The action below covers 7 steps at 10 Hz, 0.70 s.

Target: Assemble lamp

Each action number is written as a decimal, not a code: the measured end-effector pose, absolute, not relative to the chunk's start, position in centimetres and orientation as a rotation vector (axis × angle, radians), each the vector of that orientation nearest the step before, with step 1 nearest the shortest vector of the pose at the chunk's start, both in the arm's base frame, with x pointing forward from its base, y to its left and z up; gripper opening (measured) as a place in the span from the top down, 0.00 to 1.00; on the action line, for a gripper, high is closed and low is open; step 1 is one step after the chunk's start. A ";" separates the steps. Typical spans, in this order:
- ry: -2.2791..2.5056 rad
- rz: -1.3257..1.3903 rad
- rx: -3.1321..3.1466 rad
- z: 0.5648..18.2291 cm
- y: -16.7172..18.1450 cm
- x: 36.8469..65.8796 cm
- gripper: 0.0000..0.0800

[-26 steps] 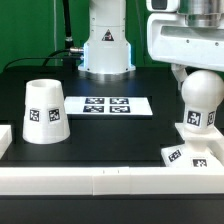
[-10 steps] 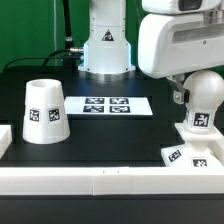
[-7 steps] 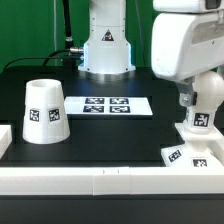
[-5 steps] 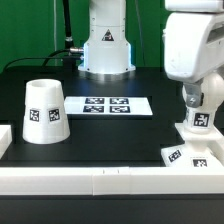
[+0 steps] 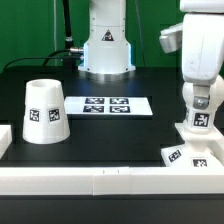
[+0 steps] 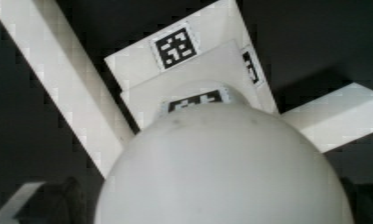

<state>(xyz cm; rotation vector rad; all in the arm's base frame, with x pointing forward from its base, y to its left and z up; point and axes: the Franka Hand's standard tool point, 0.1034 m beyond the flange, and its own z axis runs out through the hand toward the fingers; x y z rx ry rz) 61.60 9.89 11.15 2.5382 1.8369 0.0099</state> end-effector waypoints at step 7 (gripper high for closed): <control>2.100 -0.012 2.290 11.0 9.8 61.7 0.28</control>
Offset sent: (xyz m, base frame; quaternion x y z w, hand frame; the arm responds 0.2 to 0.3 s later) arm -0.0001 0.0092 0.0016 -0.0118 0.0001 -0.1289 0.9916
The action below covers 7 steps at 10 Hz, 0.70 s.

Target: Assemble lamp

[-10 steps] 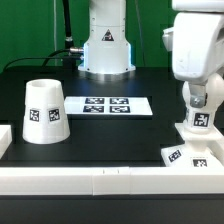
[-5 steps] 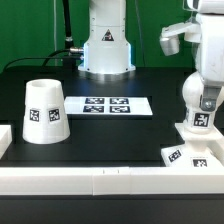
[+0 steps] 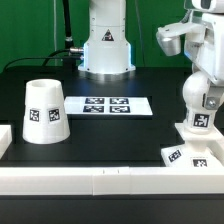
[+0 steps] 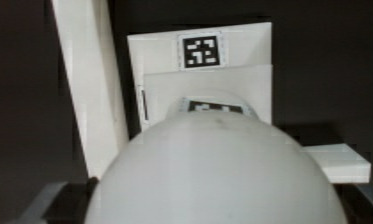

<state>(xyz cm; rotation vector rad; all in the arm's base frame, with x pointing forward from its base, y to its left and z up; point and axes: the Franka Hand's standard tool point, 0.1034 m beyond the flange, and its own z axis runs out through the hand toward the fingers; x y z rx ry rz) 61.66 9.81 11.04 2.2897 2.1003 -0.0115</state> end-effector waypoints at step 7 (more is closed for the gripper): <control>1.468 0.019 2.760 11.0 9.6 61.5 0.28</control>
Offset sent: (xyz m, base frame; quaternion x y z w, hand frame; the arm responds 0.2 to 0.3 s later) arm -0.0075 -0.0058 -0.0045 0.0502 0.0036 0.2232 0.9735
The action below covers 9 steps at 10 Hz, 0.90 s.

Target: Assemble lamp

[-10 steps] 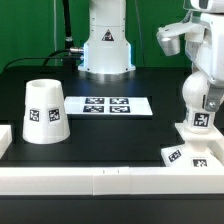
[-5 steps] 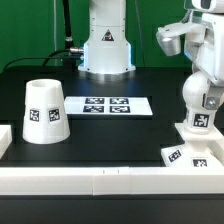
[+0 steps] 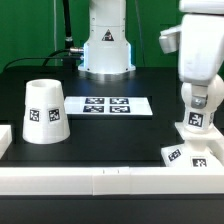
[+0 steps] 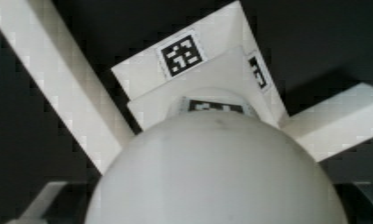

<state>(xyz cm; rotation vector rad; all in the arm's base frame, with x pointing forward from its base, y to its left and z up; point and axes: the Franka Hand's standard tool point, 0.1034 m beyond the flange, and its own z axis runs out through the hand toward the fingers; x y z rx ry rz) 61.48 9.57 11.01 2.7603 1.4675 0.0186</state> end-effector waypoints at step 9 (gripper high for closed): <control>0.448 0.040 3.116 11.0 9.3 61.6 0.28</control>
Offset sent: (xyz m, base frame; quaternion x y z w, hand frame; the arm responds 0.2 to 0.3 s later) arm 0.0000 0.0000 0.0000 0.0000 0.0000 0.1938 0.9810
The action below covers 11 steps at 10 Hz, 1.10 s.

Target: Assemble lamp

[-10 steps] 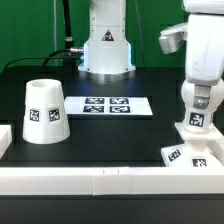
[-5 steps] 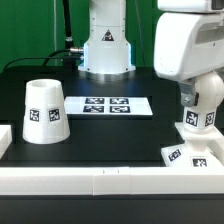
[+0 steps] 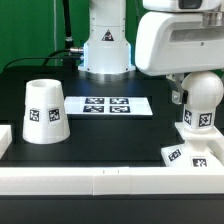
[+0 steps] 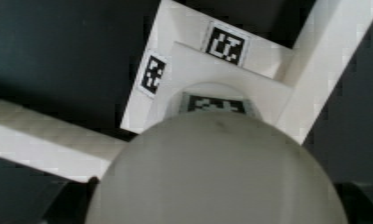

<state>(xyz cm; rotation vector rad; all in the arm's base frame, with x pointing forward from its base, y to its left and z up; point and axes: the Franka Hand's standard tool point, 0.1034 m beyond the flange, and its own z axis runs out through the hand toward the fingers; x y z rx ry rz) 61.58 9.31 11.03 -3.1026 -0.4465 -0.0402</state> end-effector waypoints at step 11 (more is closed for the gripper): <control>1.098 0.017 -2.889 11.0 9.3 61.3 0.28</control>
Offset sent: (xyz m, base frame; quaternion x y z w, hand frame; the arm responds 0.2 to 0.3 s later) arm 0.0000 0.0000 0.0000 0.0000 0.0000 0.1938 0.9810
